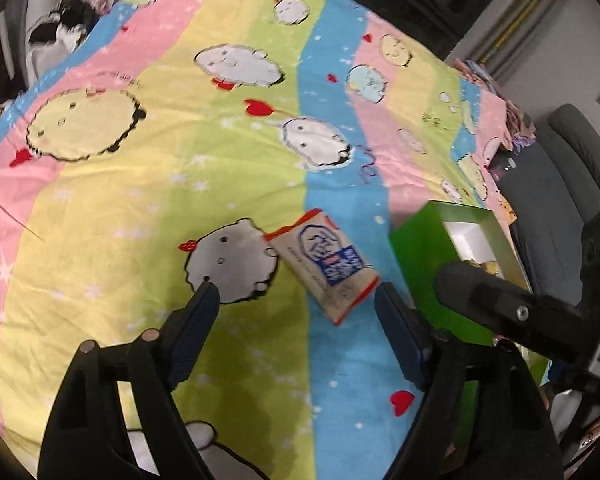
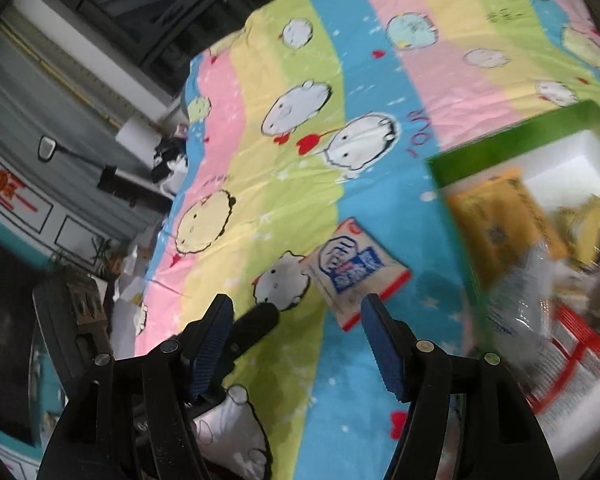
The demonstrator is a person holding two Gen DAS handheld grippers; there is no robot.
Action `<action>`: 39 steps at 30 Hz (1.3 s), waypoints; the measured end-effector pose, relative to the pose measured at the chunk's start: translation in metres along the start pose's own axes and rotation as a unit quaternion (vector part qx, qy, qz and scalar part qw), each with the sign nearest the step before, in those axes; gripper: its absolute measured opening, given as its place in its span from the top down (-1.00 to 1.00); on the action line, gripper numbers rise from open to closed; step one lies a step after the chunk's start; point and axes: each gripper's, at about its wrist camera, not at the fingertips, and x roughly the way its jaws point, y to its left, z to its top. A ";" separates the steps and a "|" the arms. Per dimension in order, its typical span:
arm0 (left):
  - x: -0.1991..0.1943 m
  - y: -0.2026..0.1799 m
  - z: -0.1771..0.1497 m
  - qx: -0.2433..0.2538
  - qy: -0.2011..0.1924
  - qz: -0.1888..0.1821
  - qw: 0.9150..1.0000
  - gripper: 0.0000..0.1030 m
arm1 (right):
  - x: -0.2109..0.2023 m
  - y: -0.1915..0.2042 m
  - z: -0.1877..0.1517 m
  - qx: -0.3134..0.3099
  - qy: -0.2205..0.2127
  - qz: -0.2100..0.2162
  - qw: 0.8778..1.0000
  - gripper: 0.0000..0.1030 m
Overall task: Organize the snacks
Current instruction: 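Move the right tool to the white-and-blue biscuit pack and grasp it, then lift and carry the biscuit pack with the right tool over the box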
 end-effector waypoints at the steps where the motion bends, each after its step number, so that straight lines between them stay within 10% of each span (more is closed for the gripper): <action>1: 0.002 0.002 0.002 0.000 0.003 -0.002 1.000 -0.41 | 0.007 0.001 0.003 0.002 0.005 -0.003 1.000 -0.30; 13: 0.044 0.005 0.008 -0.009 0.056 -0.058 0.997 -0.05 | 0.083 -0.016 0.038 -0.010 0.043 -0.134 0.990 -0.31; 21: 0.052 0.007 0.003 -0.020 0.058 -0.064 0.996 0.06 | 0.098 -0.021 0.033 -0.024 0.071 -0.120 0.990 -0.31; 26: 0.053 0.006 0.000 -0.006 0.058 -0.047 0.997 0.46 | 0.099 -0.011 0.021 -0.042 0.097 -0.097 0.990 -0.31; 39: 0.036 0.003 -0.006 0.016 0.028 -0.023 0.999 0.48 | 0.085 0.003 0.005 -0.047 0.070 -0.089 0.992 -0.24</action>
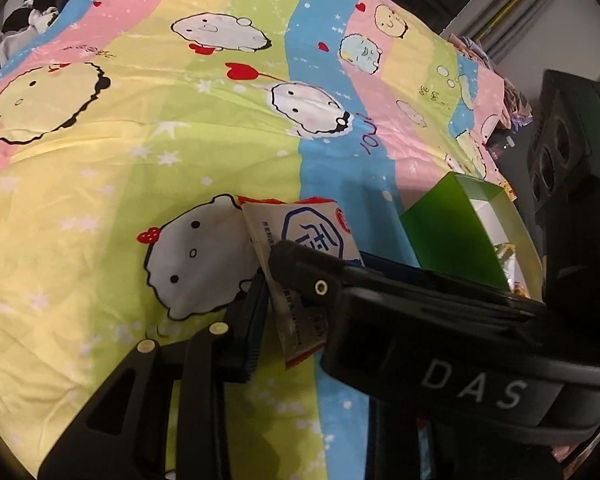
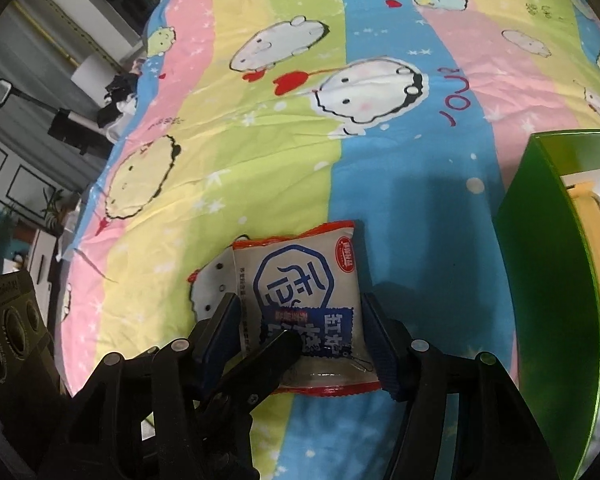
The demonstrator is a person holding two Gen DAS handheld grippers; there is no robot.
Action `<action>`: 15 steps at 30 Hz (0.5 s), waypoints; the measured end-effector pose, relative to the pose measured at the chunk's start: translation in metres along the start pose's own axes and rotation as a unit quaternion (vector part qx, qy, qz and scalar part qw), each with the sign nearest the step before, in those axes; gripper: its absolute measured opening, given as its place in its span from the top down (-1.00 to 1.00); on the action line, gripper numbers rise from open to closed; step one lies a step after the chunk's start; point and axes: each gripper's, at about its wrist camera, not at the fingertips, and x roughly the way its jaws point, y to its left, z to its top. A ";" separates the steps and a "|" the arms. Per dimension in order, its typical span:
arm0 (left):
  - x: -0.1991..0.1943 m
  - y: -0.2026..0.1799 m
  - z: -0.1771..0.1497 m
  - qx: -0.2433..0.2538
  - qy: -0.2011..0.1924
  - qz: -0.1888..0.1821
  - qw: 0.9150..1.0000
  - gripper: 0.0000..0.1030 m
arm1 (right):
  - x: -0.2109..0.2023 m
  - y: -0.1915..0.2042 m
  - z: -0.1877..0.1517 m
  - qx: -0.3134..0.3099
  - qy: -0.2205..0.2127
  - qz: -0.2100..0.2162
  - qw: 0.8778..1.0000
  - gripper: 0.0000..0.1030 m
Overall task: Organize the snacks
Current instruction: 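Lift and carry the biscuit pack with the right tool over the box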
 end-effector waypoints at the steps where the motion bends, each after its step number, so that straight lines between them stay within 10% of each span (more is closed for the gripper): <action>1: -0.004 -0.002 -0.001 0.002 -0.004 -0.001 1.000 0.48 | -0.004 0.002 -0.002 0.000 -0.006 0.000 1.000 -0.24; 15: -0.087 -0.067 -0.013 0.087 -0.108 -0.005 0.990 0.48 | -0.109 0.028 -0.029 -0.034 -0.127 -0.001 0.991 -0.24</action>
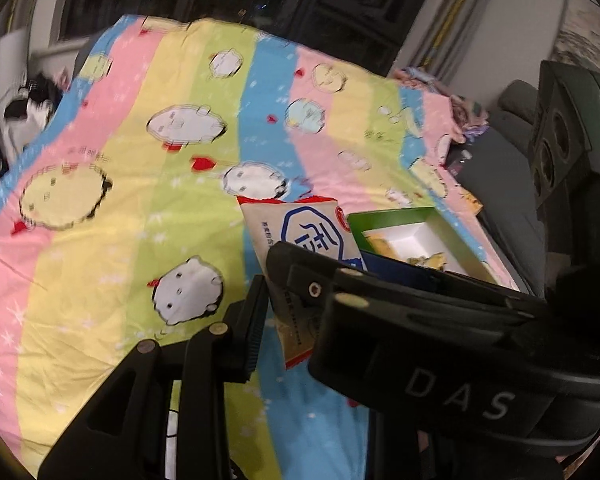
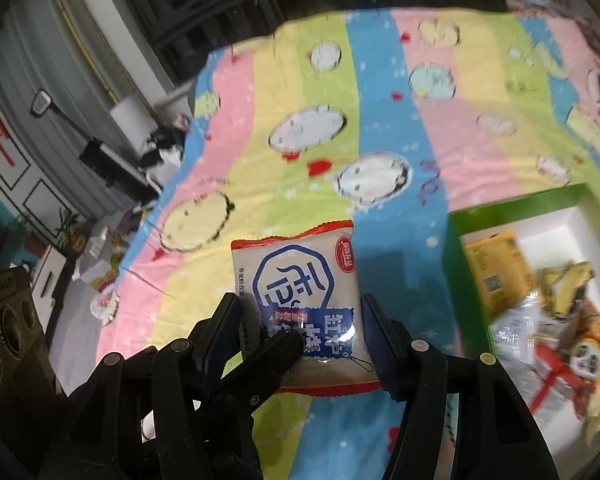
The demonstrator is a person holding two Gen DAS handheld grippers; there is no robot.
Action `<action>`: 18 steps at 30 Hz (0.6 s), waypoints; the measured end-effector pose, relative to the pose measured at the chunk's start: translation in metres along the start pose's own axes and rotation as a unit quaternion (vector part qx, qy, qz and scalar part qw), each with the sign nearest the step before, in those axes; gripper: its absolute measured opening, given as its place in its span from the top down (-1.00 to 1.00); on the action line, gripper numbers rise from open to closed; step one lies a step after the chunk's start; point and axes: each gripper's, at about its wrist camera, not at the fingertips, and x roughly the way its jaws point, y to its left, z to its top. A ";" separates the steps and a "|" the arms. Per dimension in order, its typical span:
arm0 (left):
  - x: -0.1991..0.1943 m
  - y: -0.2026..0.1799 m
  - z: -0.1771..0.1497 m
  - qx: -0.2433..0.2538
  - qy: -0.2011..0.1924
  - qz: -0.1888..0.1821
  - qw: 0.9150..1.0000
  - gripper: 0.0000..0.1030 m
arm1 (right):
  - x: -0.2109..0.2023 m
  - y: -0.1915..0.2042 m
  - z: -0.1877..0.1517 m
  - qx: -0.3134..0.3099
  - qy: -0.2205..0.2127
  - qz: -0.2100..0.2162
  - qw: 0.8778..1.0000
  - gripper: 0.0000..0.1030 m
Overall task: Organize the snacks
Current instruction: 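Lift and carry the biscuit pack with the right tool over the box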
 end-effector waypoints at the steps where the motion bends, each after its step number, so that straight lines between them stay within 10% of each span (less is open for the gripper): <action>1: -0.004 -0.006 0.001 0.006 -0.007 -0.002 1.000 0.48 | -0.008 -0.001 0.000 0.002 -0.008 0.000 1.000 -0.24; 18: -0.003 -0.112 -0.001 0.095 -0.019 -0.071 0.993 0.46 | -0.106 -0.073 -0.014 0.062 -0.109 -0.050 0.991 -0.24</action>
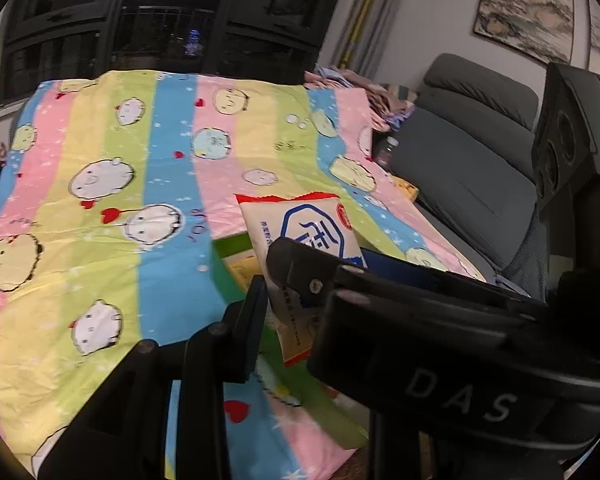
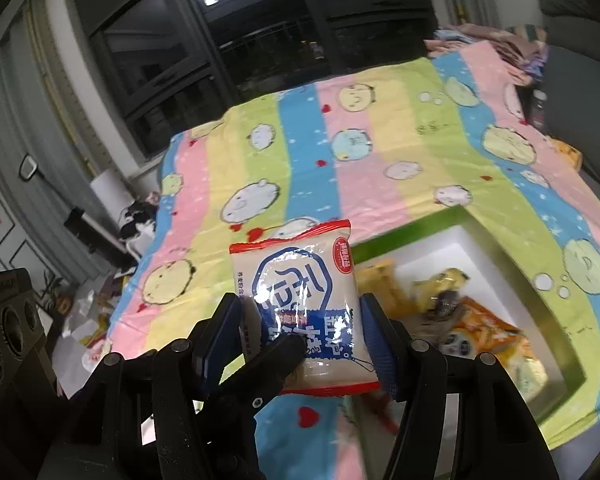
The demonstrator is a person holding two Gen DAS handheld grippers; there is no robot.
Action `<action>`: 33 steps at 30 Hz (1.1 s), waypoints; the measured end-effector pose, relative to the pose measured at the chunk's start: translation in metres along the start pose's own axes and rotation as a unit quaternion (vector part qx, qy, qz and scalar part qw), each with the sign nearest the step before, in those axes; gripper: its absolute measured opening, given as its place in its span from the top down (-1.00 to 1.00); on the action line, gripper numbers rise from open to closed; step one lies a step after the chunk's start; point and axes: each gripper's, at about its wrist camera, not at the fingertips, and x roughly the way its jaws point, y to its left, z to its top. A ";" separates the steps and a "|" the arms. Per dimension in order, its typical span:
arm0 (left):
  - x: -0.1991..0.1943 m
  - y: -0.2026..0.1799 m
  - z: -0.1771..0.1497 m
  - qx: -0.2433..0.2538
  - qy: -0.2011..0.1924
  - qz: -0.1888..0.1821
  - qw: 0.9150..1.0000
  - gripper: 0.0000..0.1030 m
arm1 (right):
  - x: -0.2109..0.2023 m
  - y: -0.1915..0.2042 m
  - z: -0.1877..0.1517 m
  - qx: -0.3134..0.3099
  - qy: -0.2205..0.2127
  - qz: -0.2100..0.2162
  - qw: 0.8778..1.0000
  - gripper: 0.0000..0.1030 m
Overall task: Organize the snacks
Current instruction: 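Lift and carry the biscuit pack with the right tool over the box, then lower the biscuit pack into the box and open the right tool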
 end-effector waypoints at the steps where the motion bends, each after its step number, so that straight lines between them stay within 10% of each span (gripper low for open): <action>1: 0.004 -0.004 0.000 0.001 0.002 -0.003 1.000 0.45 | 0.000 -0.005 0.000 0.005 0.000 -0.001 1.000 -0.24; 33: 0.122 -0.036 -0.021 -0.020 0.141 -0.046 0.989 0.43 | 0.049 -0.120 -0.012 0.119 0.103 -0.054 0.986 -0.24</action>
